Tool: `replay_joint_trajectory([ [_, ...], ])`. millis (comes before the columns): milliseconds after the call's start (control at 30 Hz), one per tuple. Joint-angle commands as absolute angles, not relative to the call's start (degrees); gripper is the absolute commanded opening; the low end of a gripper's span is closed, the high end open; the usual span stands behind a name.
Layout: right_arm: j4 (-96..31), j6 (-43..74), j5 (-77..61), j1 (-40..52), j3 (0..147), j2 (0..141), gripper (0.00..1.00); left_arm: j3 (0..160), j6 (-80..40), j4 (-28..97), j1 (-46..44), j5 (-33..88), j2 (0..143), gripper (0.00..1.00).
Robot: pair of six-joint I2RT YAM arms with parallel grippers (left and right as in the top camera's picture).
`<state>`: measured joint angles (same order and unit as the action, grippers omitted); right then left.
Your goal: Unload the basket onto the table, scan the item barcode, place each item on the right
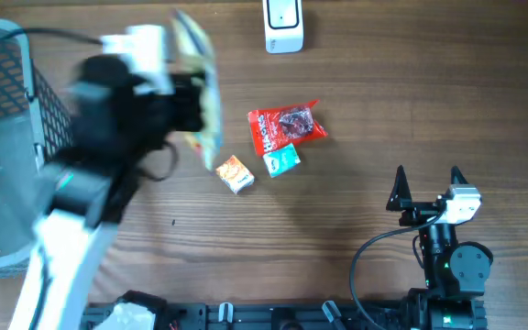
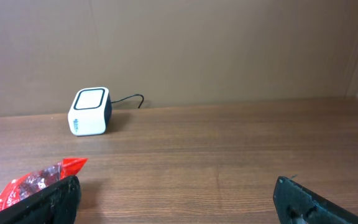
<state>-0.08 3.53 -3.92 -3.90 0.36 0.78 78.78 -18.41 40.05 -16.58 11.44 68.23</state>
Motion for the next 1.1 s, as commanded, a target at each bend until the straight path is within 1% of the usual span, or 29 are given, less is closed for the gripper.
replay_joint_trajectory([
  [0, 0.1, 3.1, -3.4, -4.0, 0.3, 0.4, 1.0, 78.7, -20.2, 44.5, -23.6, 6.9, 82.3, 0.04],
  [33, 0.0, 3.1, -3.4, -4.0, 0.3, 0.4, 1.0, 78.7, -20.2, 44.4, -24.8, 2.9, 88.1, 0.04],
  [67, 0.0, 3.1, -3.4, -4.0, 0.3, 0.4, 1.0, 78.7, -20.2, 44.3, -25.1, 1.0, 90.7, 0.04],
  [100, 0.1, 3.1, -3.4, -4.0, 0.3, 0.4, 1.0, 78.7, -20.2, 43.8, -25.2, -1.7, 94.8, 0.18],
  [133, 0.0, 3.0, -3.4, -4.0, 0.3, 0.4, 1.0, 78.7, -20.2, 43.5, -25.2, -2.5, 96.3, 0.53],
  [167, 0.0, 3.1, -3.4, -4.0, 0.3, 0.4, 1.0, 78.7, -19.9, 42.9, -25.2, -2.7, 96.9, 0.82],
  [233, 0.0, 3.1, -3.4, -4.0, 0.3, 0.4, 1.0, 80.1, -19.8, 42.5, -25.1, -2.7, 95.6, 0.95],
  [267, 0.1, 3.0, -3.4, -4.0, 0.3, 0.4, 1.0, 81.3, -19.8, 42.5, -24.8, -2.7, 94.0, 1.0],
  [333, 0.0, 3.1, -3.4, -4.0, 0.3, 0.4, 1.0, 82.5, -19.8, 42.7, -24.1, -2.7, 90.3, 1.0],
  [367, 0.0, 3.1, -3.4, -4.0, 0.3, 0.4, 1.0, 82.5, -19.8, 44.6, -23.7, -2.8, 88.6, 0.97],
  [400, 0.0, 3.0, -3.4, -4.0, 0.3, 0.4, 1.0, 82.5, -19.8, 47.7, -23.3, -3.8, 87.7, 0.91],
  [433, 0.1, 3.1, -3.4, -4.0, 0.3, 0.4, 1.0, 82.5, -20.0, 52.0, -23.2, -6.2, 87.2, 0.88],
  [467, 0.1, 3.1, -3.4, -4.0, 0.3, 0.4, 1.0, 82.5, -20.1, 57.2, -23.2, -10.2, 87.1, 0.86],
  [500, 0.0, 3.1, -3.4, -4.0, 0.3, 0.4, 1.0, 82.5, -22.0, 64.7, -23.1, -17.6, 87.1, 0.85],
  [567, 0.0, 3.1, -3.4, -4.0, 0.3, 0.4, 1.0, 82.5, -26.0, 70.7, -22.7, -22.0, 87.1, 0.8],
  [633, 0.0, 3.1, -3.4, -4.0, 0.3, 0.4, 1.0, 82.5, -30.4, 78.7, -21.6, -22.2, 87.1, 0.64],
  [667, 0.0, 3.1, -3.4, -4.0, 0.3, 0.4, 1.0, 82.5, -30.8, 82.8, -20.7, -22.3, 87.1, 0.52],
  [700, 0.1, 3.1, -3.4, -4.0, 0.3, 0.4, 1.0, 82.5, -31.0, 83.8, -20.3, -23.1, 87.1, 0.42],
  [733, 0.1, 3.1, -3.4, -4.0, 0.3, 0.4, 1.0, 82.5, -32.1, 83.8, -19.9, -24.3, 87.1, 0.26],
  [767, 0.0, 3.1, -3.4, -4.0, 0.3, 0.4, 1.0, 82.5, -32.4, 83.4, -19.7, -25.1, 87.0, 0.2],
  [800, 0.1, 3.1, -3.4, -4.0, 0.3, 0.4, 1.0, 83.1, -32.4, 83.3, -19.6, -25.9, 86.8, 0.08],
  [833, 0.0, 3.1, -3.4, -4.0, 0.3, 0.4, 1.0, 84.5, -32.4, 83.5, -19.6, -26.3, 86.5, 0.04],
  [967, 0.0, 3.1, -3.4, -4.0, 0.3, 0.4, 1.0, 94.0, -32.4, 85.6, -19.3, -28.5, 83.6, 0.04],
  [1067, 0.0, 3.1, -3.4, -4.0, 0.3, 0.4, 1.0, 95.0, -32.8, 87.8, -14.1, -32.3, 78.3, 0.04],
])
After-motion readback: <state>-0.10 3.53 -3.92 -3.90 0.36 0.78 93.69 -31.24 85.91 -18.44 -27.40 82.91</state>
